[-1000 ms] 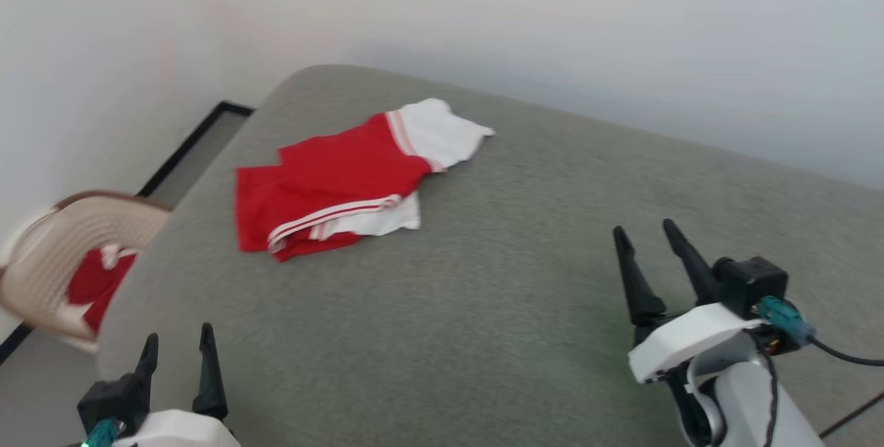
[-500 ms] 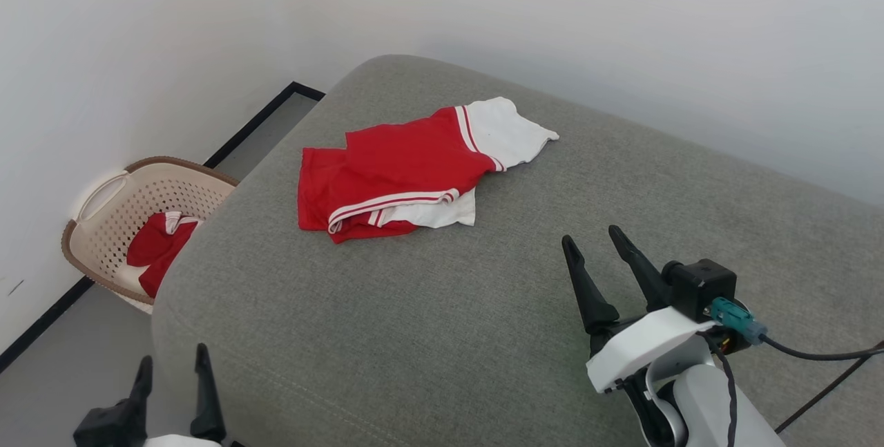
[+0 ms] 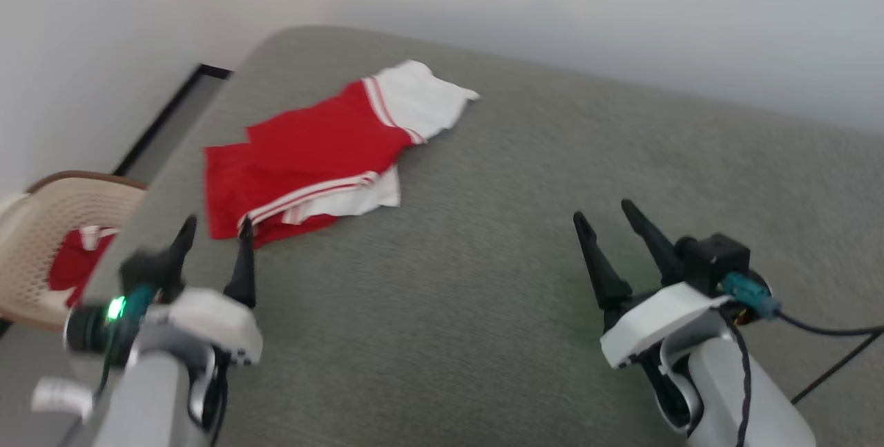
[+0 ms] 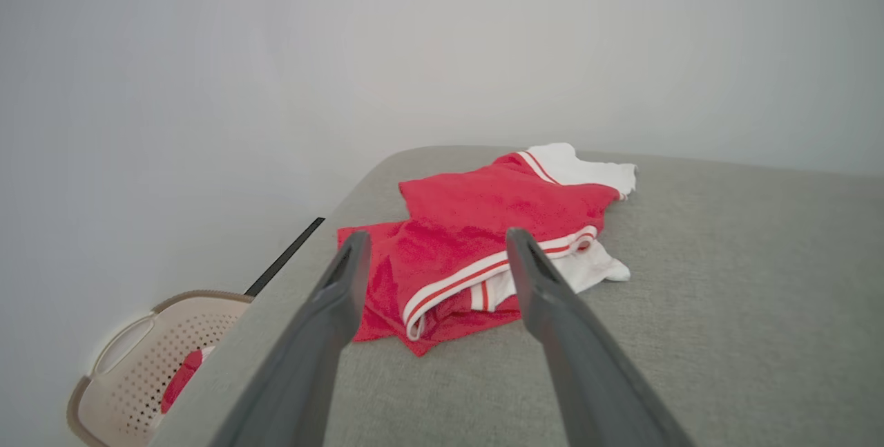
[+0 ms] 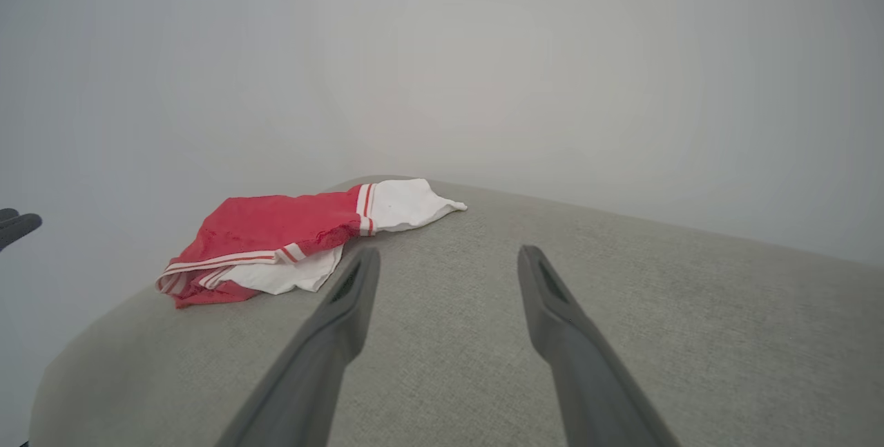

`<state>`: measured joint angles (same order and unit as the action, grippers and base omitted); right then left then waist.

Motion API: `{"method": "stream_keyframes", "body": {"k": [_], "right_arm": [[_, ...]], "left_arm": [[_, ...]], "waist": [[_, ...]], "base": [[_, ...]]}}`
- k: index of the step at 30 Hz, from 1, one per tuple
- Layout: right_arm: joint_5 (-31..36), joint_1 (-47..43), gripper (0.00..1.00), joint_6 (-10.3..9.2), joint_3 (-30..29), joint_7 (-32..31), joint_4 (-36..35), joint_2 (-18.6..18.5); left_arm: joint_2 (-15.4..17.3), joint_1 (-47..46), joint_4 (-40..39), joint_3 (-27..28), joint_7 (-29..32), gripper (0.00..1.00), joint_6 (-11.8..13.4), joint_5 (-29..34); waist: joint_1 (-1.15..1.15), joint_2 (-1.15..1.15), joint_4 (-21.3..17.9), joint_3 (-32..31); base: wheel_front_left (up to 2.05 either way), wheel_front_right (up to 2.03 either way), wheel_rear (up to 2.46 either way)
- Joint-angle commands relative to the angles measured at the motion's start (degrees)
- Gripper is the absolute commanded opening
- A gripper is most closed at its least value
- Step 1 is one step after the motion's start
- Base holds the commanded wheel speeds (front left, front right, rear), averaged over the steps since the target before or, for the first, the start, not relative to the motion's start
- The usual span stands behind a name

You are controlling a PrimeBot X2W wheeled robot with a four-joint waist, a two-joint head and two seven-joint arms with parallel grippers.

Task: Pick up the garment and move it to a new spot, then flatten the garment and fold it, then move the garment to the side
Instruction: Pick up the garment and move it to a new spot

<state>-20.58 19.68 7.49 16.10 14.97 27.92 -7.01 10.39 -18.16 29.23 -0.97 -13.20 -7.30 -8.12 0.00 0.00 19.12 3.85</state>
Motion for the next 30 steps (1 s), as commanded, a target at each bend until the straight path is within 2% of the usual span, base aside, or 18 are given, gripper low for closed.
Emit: {"method": "stream_keyframes", "body": {"k": [1, 6, 9, 13, 14, 16, 18, 21, 30], "right_arm": [[0.38, 1.05, 1.00, 0.00, -0.20, 0.29, -0.33, -0.29], [0.40, 2.85, 1.00, 0.00, -0.31, 0.29, -1.04, -0.49], [0.37, 3.64, 1.00, 0.00, -0.71, 0.29, -1.43, -0.31], [0.44, 4.55, 1.00, 0.00, -1.07, 0.29, -2.10, 0.08], [0.44, 4.55, 1.00, 0.00, -1.07, 0.29, -2.10, 0.08], [0.52, 4.98, 1.00, 0.00, -1.14, 0.29, -2.52, 0.26], [0.56, 5.26, 1.00, 0.00, -1.33, 0.29, -2.83, 0.13], [0.53, 5.73, 1.00, 0.01, -1.24, 0.29, -3.11, 0.07], [0.94, 7.79, 1.00, 0.00, -0.24, 0.29, -3.93, 0.32]], "left_arm": [[2.03, -2.91, 1.54, -2.70, 1.46, 1.00, -0.19, -0.68], [11.14, -12.87, 9.02, -14.62, 12.12, 1.00, -0.07, -10.85], [17.11, -16.74, 10.47, -21.75, 19.48, 1.00, -0.08, -17.77], [24.14, -19.82, 10.48, -27.91, 26.58, 1.00, -0.09, -26.82], [24.14, -19.82, 10.48, -27.91, 26.58, 1.00, -0.09, -26.82], [27.29, -21.78, 10.45, -30.15, 28.14, 1.00, -0.09, -29.56], [29.21, -23.55, 11.42, -33.41, 30.37, 1.00, -0.10, -33.14], [30.56, -25.35, 12.51, -35.08, 31.13, 1.00, -0.10, -34.07], [30.54, -28.63, 18.91, -40.62, 36.07, 0.99, -0.07, -40.30]], "waist": [[0.00, 0.00, -4.81, 4.76], [0.00, 0.00, -9.99, 9.40], [0.00, 0.00, -12.83, 11.52], [0.00, 0.00, -16.00, 13.99], [0.00, 0.00, -16.00, 13.99], [0.00, 0.00, -17.15, 15.12], [0.00, 0.00, -18.20, 16.30], [0.00, 0.00, -18.72, 17.07], [0.00, 0.00, -20.29, 19.79]], "base": [[0.00, 0.00, 0.00], [0.00, 0.00, 0.00], [0.00, 0.00, 0.00], [0.00, 0.00, 0.00], [0.00, 0.00, 0.00], [0.00, 0.00, 0.00], [0.00, 0.00, 0.00], [0.00, 0.00, 0.00], [0.00, 0.00, 0.00]]}}
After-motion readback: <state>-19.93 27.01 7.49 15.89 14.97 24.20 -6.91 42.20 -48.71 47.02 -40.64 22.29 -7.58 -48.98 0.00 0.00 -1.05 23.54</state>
